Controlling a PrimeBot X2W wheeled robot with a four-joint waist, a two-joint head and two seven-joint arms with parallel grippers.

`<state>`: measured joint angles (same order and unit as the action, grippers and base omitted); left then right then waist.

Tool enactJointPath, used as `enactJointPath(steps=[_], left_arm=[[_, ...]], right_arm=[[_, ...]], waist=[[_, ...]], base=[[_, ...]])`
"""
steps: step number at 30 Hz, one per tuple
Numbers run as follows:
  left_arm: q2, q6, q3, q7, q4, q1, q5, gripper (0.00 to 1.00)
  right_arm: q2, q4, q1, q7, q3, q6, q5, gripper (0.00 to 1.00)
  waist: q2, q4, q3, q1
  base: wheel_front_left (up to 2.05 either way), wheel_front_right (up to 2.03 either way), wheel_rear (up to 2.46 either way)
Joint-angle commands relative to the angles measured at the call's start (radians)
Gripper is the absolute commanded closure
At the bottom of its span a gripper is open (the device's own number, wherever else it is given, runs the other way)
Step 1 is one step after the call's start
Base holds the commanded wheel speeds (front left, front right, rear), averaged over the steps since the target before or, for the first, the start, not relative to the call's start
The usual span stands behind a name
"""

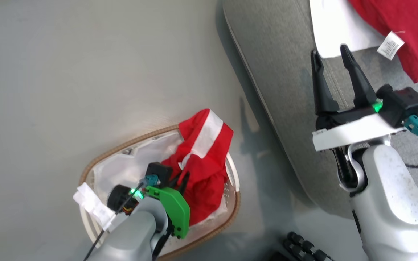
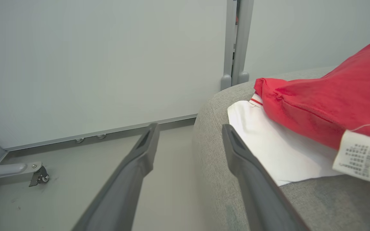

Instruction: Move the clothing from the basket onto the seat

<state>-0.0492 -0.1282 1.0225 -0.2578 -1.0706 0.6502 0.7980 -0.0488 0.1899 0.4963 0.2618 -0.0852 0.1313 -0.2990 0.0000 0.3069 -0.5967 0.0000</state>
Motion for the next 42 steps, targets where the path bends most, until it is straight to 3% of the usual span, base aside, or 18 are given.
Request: enactJointPath(steps=[1,11,19,28,37,42], left_arm=[[-0.002,-0.004,-0.005,-0.008,0.015,-0.032,0.012,1.00],[-0.002,0.032,-0.197,-0.007,0.248,-0.144,-0.108,1.00],[-0.002,0.015,-0.385,-0.007,0.449,-0.234,-0.245,1.00],[-0.003,0.003,-0.499,-0.007,0.684,-0.265,-0.343,1.00],[-0.003,-0.002,-0.519,-0.007,0.841,-0.245,-0.350,1.00],[-0.003,-0.003,-0.477,-0.007,0.875,-0.244,-0.334,1.00]], right_arm=[[-0.010,0.006,-0.029,0.005,-0.001,-0.001,0.001,0.00],[-0.033,0.039,-0.149,0.005,-0.005,-0.001,0.029,0.00],[-0.025,0.065,-0.241,0.005,0.005,-0.001,0.035,0.00],[-0.031,0.097,-0.326,0.005,-0.021,-0.001,0.047,0.00],[-0.086,0.073,-0.317,0.005,-0.251,-0.001,0.074,0.00],[-0.077,0.057,-0.247,0.005,-0.332,-0.001,0.080,0.00]], waist=[[0.0000,-0.086,0.128,0.0000],[0.0000,-0.190,0.304,0.0000],[0.0000,-0.234,0.421,0.0000],[0.0000,-0.260,0.490,0.0000],[0.0000,-0.307,0.506,0.0000],[0.0000,-0.351,0.501,0.0000]], base=[[0.00,0.00,0.00],[0.00,0.00,0.00],[0.00,0.00,0.00],[0.00,0.00,0.00],[0.00,0.00,0.00],[0.00,0.00,0.00]])
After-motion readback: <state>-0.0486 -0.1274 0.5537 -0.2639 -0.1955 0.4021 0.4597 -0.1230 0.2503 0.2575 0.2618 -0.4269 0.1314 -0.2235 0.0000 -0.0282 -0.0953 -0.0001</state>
